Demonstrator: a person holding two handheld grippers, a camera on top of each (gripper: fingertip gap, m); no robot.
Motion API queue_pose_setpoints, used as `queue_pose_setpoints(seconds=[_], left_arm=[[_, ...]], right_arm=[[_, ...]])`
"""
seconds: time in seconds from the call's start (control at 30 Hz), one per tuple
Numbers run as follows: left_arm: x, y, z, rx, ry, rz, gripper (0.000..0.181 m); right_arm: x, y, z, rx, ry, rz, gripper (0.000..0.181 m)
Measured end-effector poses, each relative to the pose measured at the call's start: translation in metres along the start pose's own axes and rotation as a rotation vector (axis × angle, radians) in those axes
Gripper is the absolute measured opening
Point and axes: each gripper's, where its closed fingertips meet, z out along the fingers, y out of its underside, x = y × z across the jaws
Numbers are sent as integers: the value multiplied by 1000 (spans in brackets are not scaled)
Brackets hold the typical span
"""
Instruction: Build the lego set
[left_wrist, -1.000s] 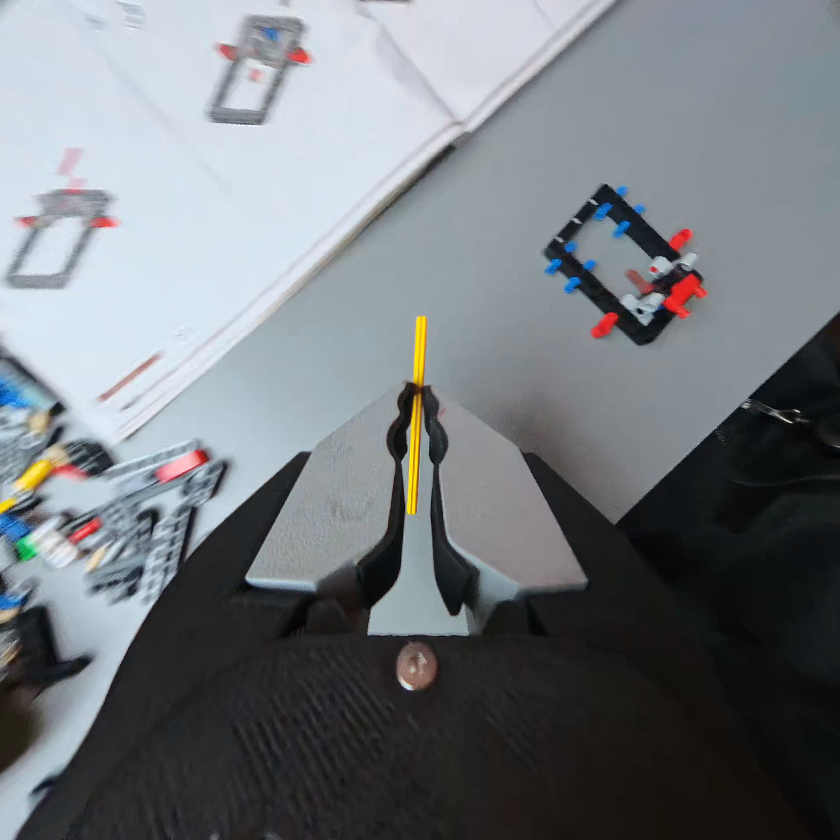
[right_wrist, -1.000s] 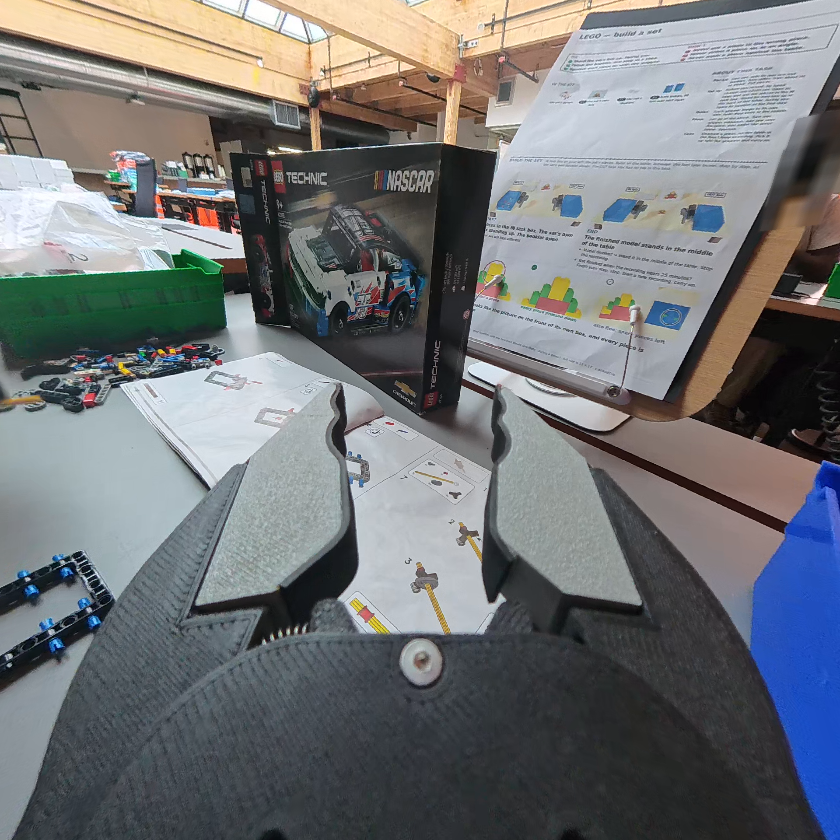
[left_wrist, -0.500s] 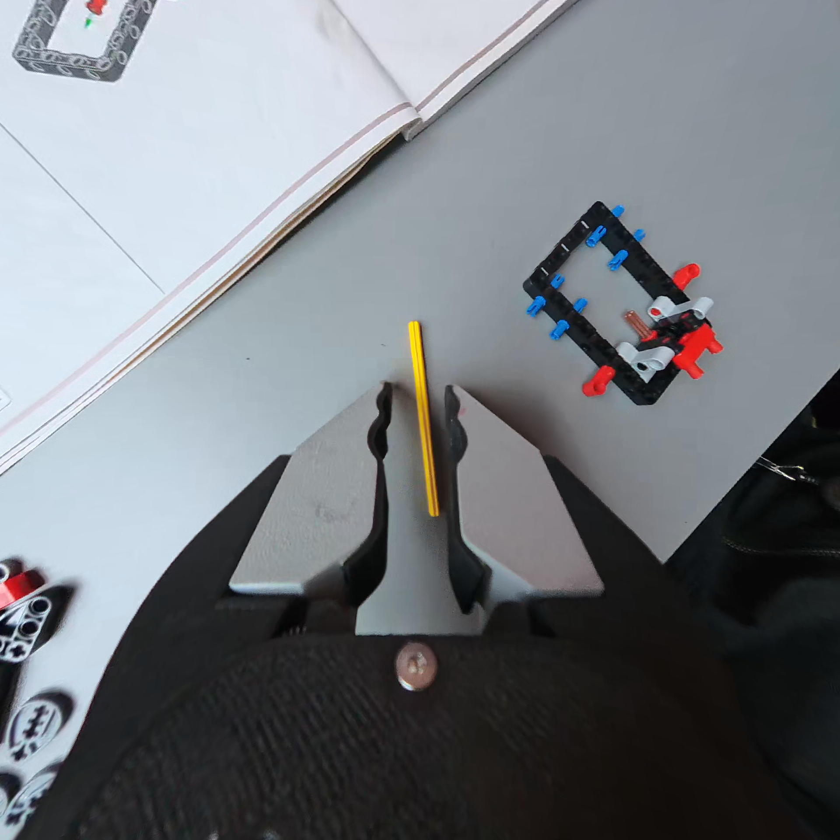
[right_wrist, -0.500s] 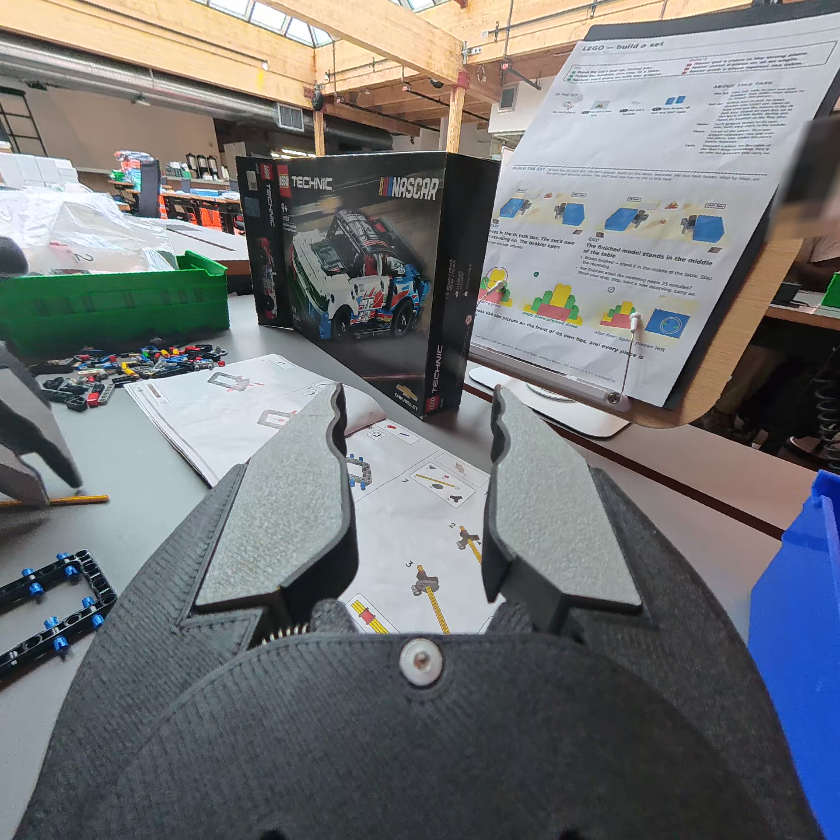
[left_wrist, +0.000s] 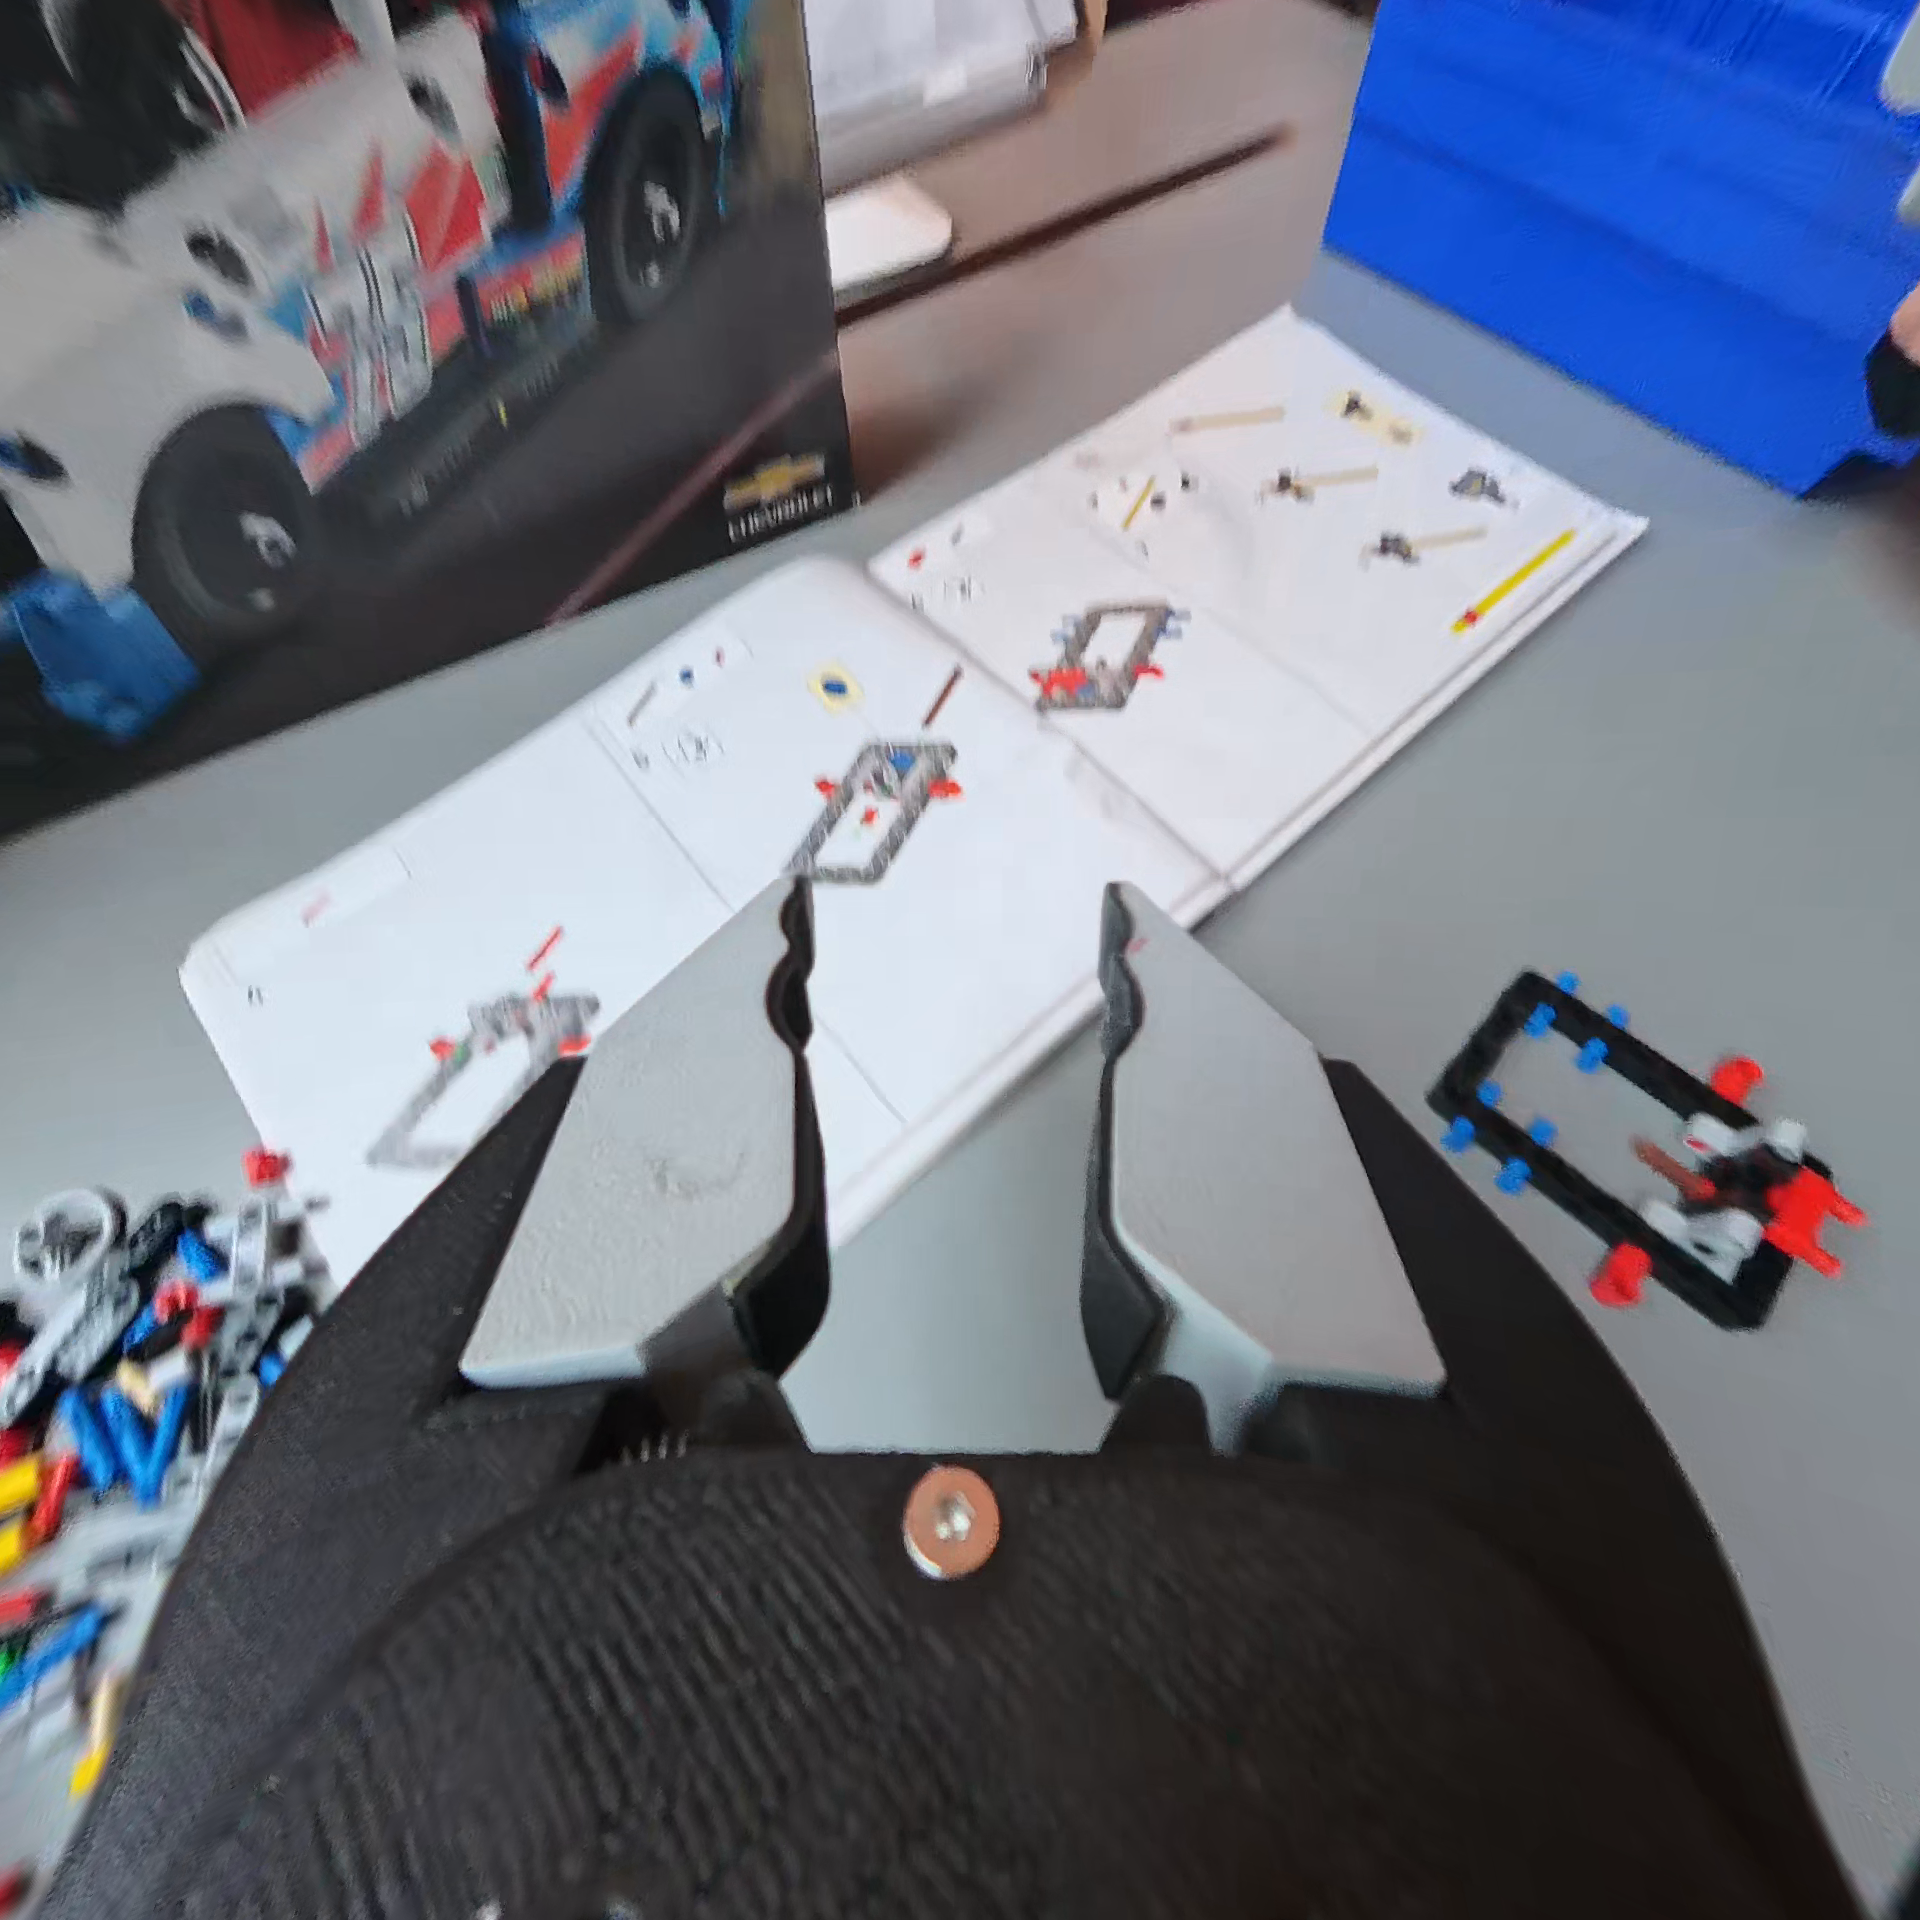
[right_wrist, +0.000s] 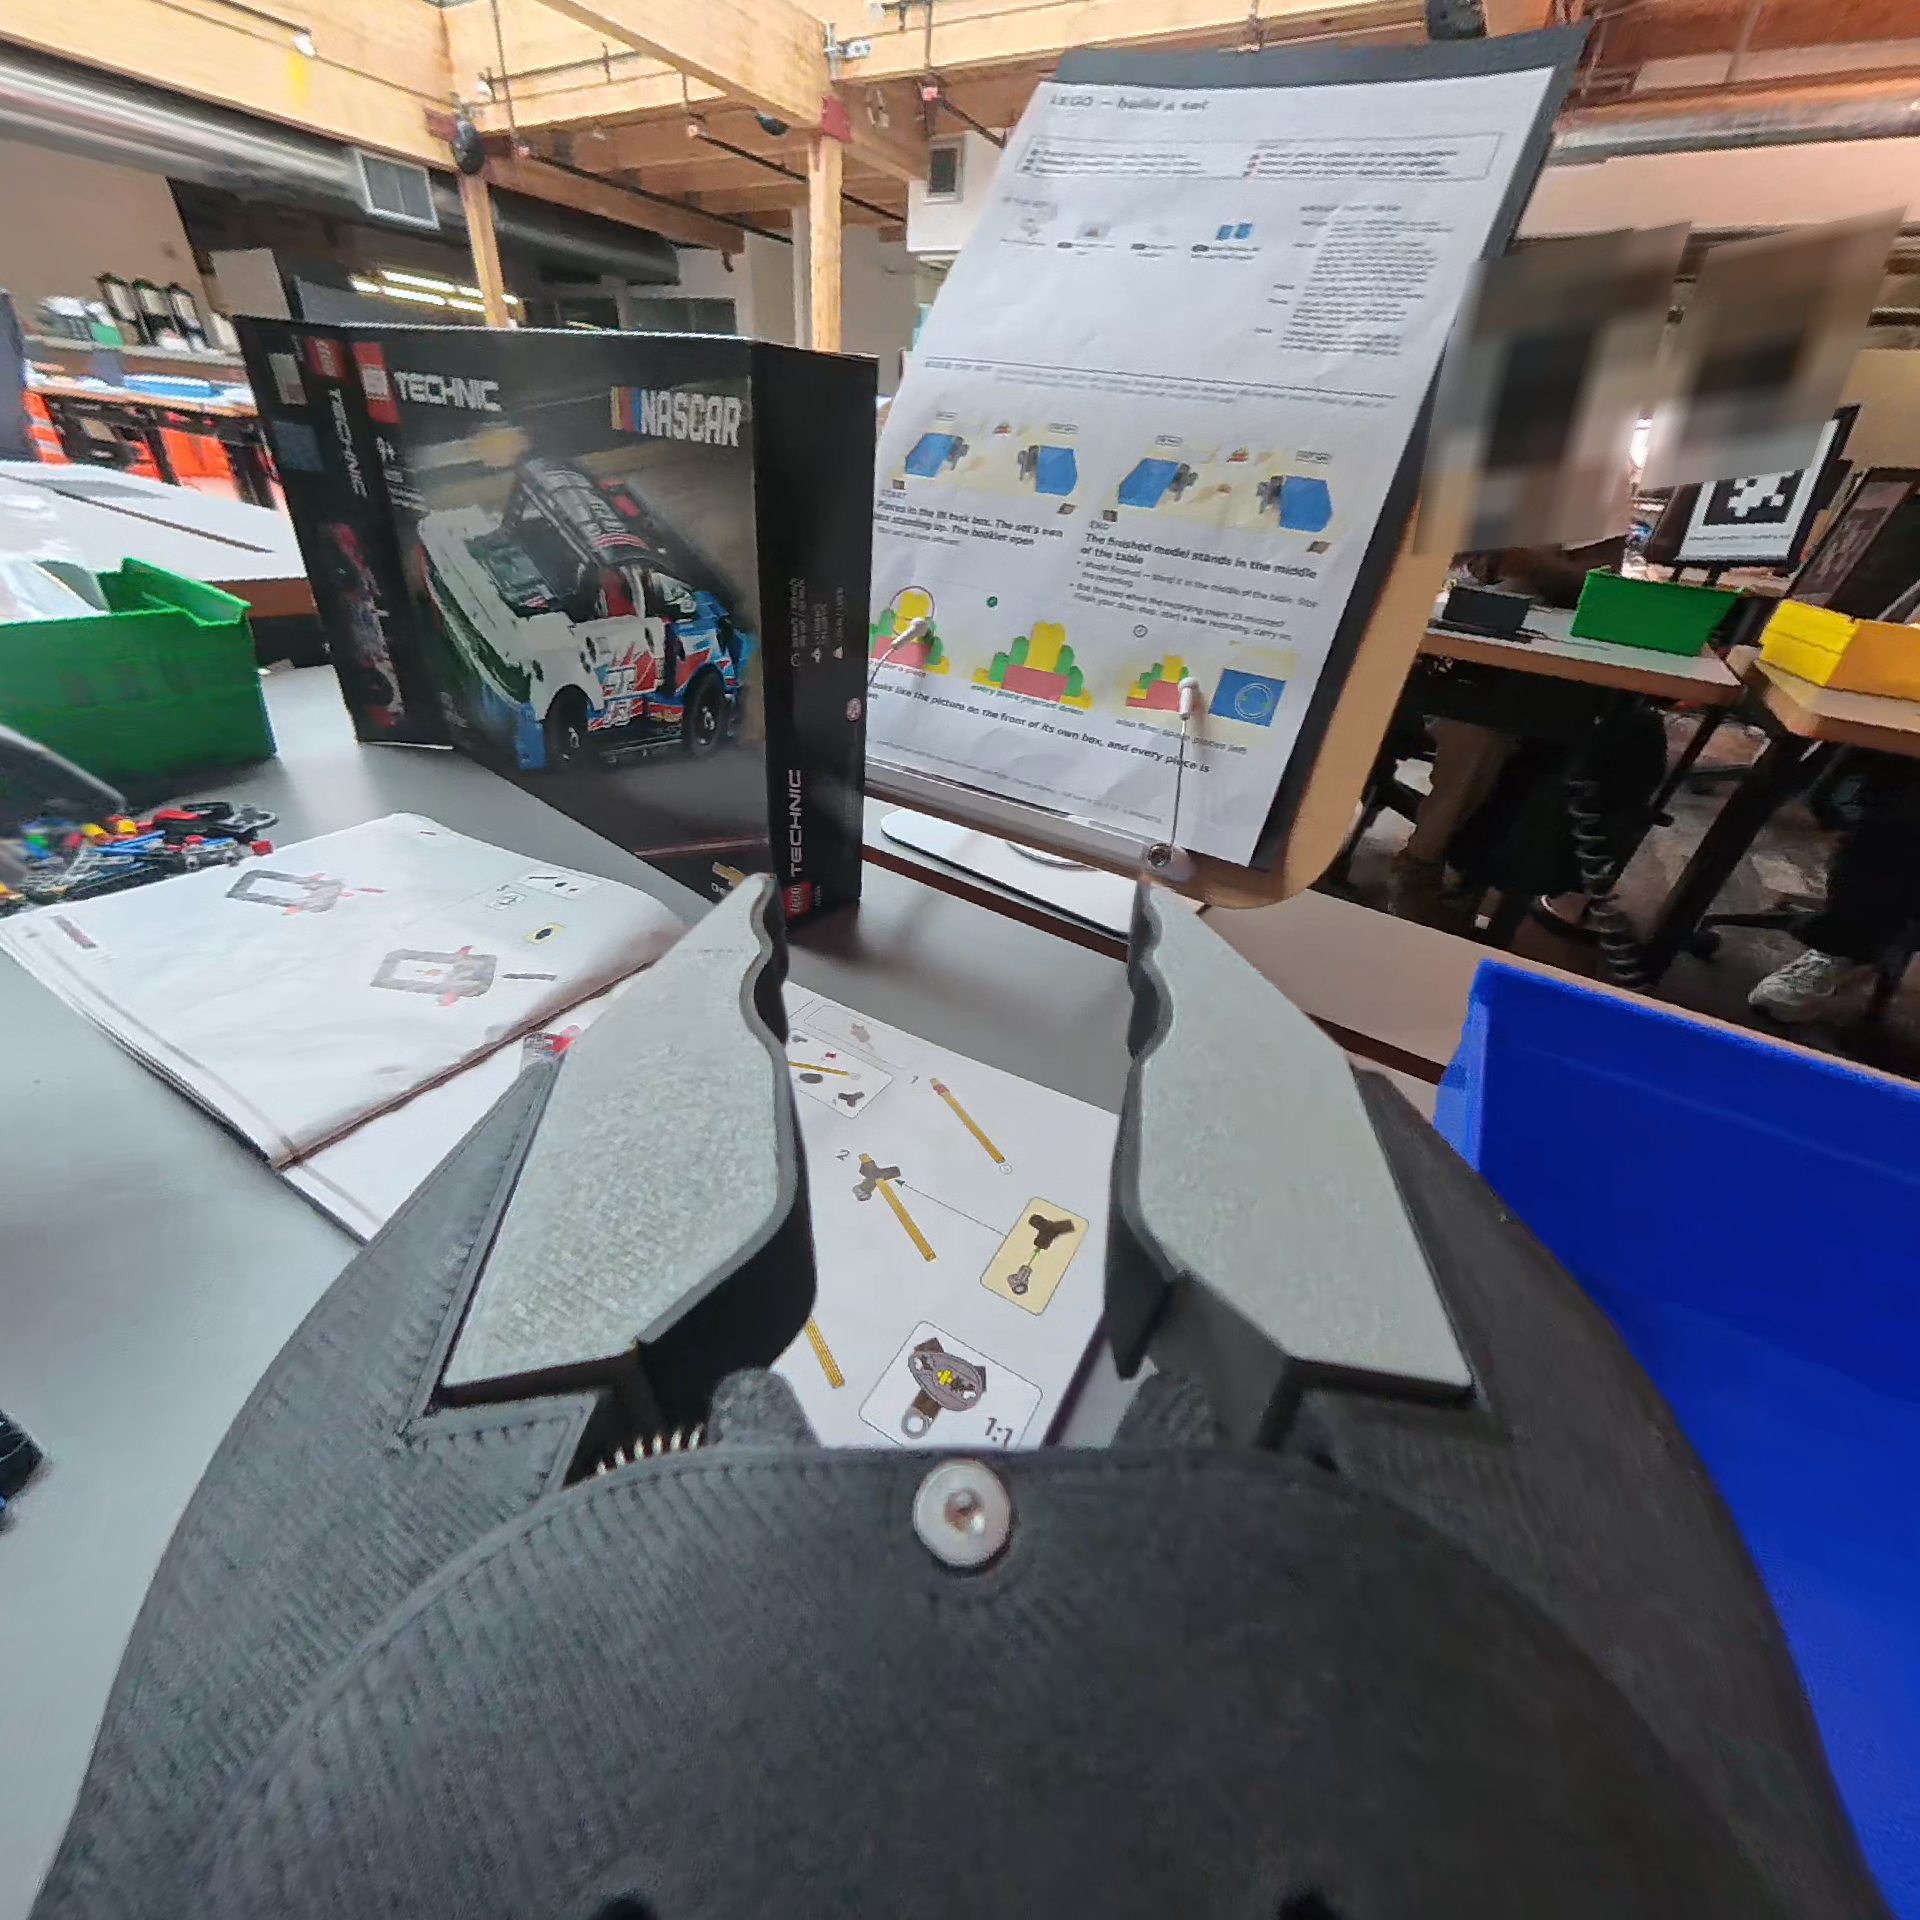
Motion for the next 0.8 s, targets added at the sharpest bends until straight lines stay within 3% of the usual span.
queue_pose_setpoints(seconds=[0.13, 0.23, 0.4, 0.47, 0.63, 0.8], left_arm=[[10, -33, 23, 189, 146, 118, 66], [18, -38, 36, 268, 180, 197, 69], [25, -23, 42, 248, 216, 210, 56], [17, -23, 42, 238, 181, 201, 54], [34, -28, 40, 260, 268, 124, 48], [39, -15, 56, 180, 187, 213, 34]], right_arm=[[-3, 13, 6, -47, -40, 50, 68], [-10, 20, 11, -85, -49, 11, 68], [-25, 23, 15, -86, -106, 32, 68], [-28, 25, 17, -87, -118, 41, 67], [-35, 33, 21, -92, -153, 38, 63], [-46, 45, 27, -132, -193, 12, 63]])
